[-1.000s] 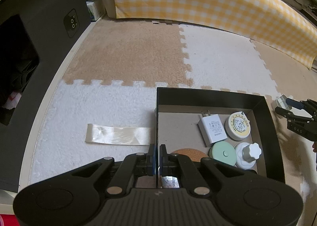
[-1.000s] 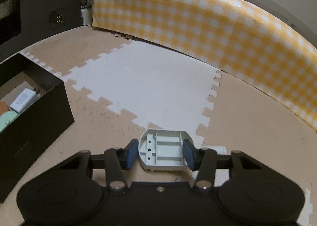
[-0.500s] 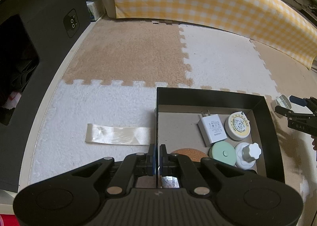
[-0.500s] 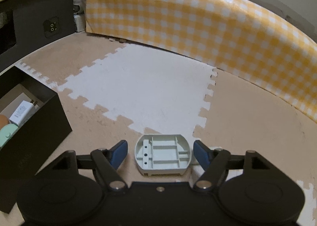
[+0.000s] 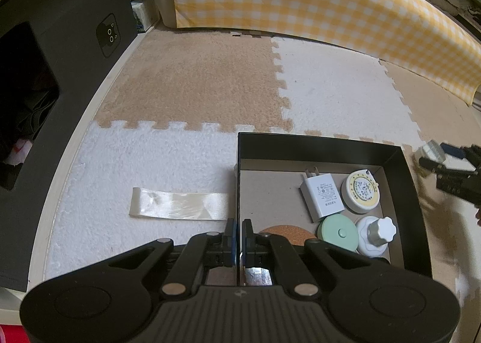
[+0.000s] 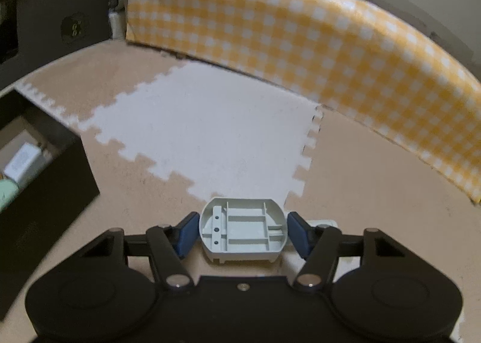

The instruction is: Organize rigid objects

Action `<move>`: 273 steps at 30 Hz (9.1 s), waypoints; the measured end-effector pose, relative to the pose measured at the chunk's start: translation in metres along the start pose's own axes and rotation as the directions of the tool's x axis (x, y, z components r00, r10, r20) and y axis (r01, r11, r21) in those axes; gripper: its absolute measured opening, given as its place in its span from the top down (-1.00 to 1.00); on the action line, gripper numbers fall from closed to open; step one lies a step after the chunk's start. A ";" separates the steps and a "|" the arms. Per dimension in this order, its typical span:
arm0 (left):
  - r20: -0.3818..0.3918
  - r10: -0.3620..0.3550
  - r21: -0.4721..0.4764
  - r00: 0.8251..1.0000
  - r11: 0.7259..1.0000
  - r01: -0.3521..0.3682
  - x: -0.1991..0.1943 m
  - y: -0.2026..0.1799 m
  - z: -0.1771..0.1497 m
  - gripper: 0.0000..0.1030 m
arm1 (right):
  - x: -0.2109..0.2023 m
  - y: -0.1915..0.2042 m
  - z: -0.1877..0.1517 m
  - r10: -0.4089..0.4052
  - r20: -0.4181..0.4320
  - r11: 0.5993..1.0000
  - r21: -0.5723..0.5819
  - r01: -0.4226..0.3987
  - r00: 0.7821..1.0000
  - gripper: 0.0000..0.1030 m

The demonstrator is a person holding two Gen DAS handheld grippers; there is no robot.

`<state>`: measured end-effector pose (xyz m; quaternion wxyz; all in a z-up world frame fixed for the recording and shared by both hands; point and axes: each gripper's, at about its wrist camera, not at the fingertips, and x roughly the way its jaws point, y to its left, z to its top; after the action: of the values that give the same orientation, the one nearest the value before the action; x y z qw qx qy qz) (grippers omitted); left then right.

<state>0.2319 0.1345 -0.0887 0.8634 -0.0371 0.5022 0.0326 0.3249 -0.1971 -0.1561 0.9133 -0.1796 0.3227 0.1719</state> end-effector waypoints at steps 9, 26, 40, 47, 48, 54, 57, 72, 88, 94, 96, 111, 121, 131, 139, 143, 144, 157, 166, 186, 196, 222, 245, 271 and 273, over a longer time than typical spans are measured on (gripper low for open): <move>0.000 -0.003 -0.004 1.000 1.000 0.003 0.000 0.000 0.000 0.95 | -0.044 0.018 0.050 0.051 0.114 0.997 0.056 -0.058 0.992 -0.25; -0.002 -0.021 -0.031 1.000 0.999 0.020 -0.001 0.005 0.001 0.95 | -0.094 0.135 0.082 0.263 0.105 0.965 -0.026 -0.261 0.959 -0.25; -0.005 -0.049 -0.057 0.999 0.997 0.048 -0.001 0.012 0.001 0.97 | -0.055 0.192 0.069 0.263 0.011 0.961 0.090 -0.263 0.965 -0.25; -0.006 -0.062 -0.069 0.998 0.996 0.062 -0.001 0.014 0.002 0.96 | -0.041 0.202 0.063 0.253 -0.026 0.963 0.107 -0.249 0.967 -0.25; -0.006 -0.061 -0.068 0.998 0.996 0.061 -0.001 0.014 0.002 0.96 | -0.040 0.204 0.062 0.252 -0.029 0.964 0.098 -0.248 0.967 -0.25; -0.006 -0.060 -0.068 0.998 0.996 0.060 -0.001 0.014 0.002 0.96 | -0.039 0.210 0.063 0.245 -0.017 0.967 0.082 -0.243 0.969 -0.26; -0.006 -0.062 -0.069 0.998 0.996 0.062 -0.001 0.014 0.002 0.96 | -0.038 0.209 0.063 0.271 -0.010 0.958 0.097 -0.268 0.963 -0.55; -0.006 -0.061 -0.068 0.998 0.996 0.061 -0.001 0.014 0.002 0.96 | -0.058 0.201 0.056 0.292 -0.015 0.956 0.016 -0.291 0.956 -0.43; -0.006 -0.063 -0.070 0.998 0.996 0.062 -0.001 0.015 0.001 0.95 | -0.056 0.160 0.053 0.243 -0.056 0.963 0.133 -0.234 0.968 0.55; -0.006 -0.062 -0.070 0.998 0.996 0.062 -0.001 0.015 0.001 0.95 | -0.044 0.177 0.051 0.257 -0.099 0.965 0.083 -0.249 0.961 0.58; -0.005 -0.063 -0.071 0.998 0.996 0.062 -0.001 0.015 0.001 0.95 | -0.039 0.185 0.052 0.267 -0.105 0.962 0.081 -0.259 0.958 0.58; -0.004 -0.059 -0.070 0.998 0.996 0.059 -0.002 0.014 0.001 0.95 | -0.032 0.208 0.065 0.356 -0.089 0.931 0.116 -0.346 0.930 0.58; -0.004 -0.058 -0.069 0.998 0.996 0.058 -0.002 0.014 0.001 0.95 | -0.044 0.199 0.064 0.351 -0.110 0.933 0.128 -0.337 0.930 0.39; -0.004 -0.055 -0.069 0.998 0.996 0.055 -0.001 0.015 0.002 0.95 | -0.079 0.182 0.071 0.343 -0.073 0.930 0.166 -0.327 0.937 -0.40; -0.004 -0.050 -0.063 0.999 0.997 0.050 -0.001 0.015 0.002 0.95 | -0.118 0.160 0.076 0.305 -0.036 0.935 0.202 -0.292 0.952 -0.69; 0.000 -0.042 -0.055 0.999 0.998 0.042 -0.001 0.014 0.001 0.95 | -0.141 0.146 0.077 0.288 -0.013 0.932 0.233 -0.277 0.958 -0.95; 0.001 -0.039 -0.054 0.999 0.998 0.039 -0.001 0.014 0.001 0.95 | -0.147 0.143 0.076 0.280 -0.009 0.932 0.240 -0.270 0.960 -0.98; 0.006 0.014 -0.044 1.000 0.999 -0.014 -0.011 0.006 -0.007 0.39 | -0.204 0.121 0.058 0.231 0.042 0.943 0.235 -0.234 0.972 -1.00; 0.196 0.051 -0.065 0.979 0.997 -0.038 -0.095 -0.002 -0.028 -0.50 | -0.227 0.108 0.046 0.215 0.073 0.941 0.251 -0.227 0.974 -1.00; 0.456 0.080 -0.114 0.886 0.993 -0.031 -0.239 -0.050 -0.126 -0.83 | -0.296 0.094 0.016 0.164 0.216 0.934 0.281 -0.222 0.962 -1.00; 0.475 0.122 -0.138 0.871 0.988 -0.063 -0.234 -0.050 -0.160 -0.85 | -0.322 0.108 -0.020 0.042 0.265 0.932 0.337 -0.133 0.963 -1.00; 0.531 0.134 -0.069 0.837 0.991 -0.116 -0.247 -0.047 -0.208 -0.98 | -0.356 0.130 -0.067 -0.100 0.315 0.935 0.354 -0.019 0.944 -1.00; 0.542 0.124 -0.050 0.831 0.992 -0.115 -0.243 -0.053 -0.211 -1.00 | -0.364 0.132 -0.071 -0.140 0.331 0.934 0.356 0.014 0.933 -1.00; 0.545 0.124 -0.050 0.830 0.992 -0.115 -0.244 -0.054 -0.210 -1.00 | -0.365 0.133 -0.070 -0.146 0.328 0.934 0.356 0.021 0.933 -1.00; 0.545 0.124 -0.050 0.830 0.992 -0.116 -0.244 -0.054 -0.210 -1.00 | -0.364 0.133 -0.070 -0.146 0.329 0.935 0.354 0.022 0.933 -1.00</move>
<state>-0.0654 0.0554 0.0219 0.9666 -0.0011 0.2362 0.0995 -0.0361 -0.1837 0.0015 0.9798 0.0028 0.1722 0.1021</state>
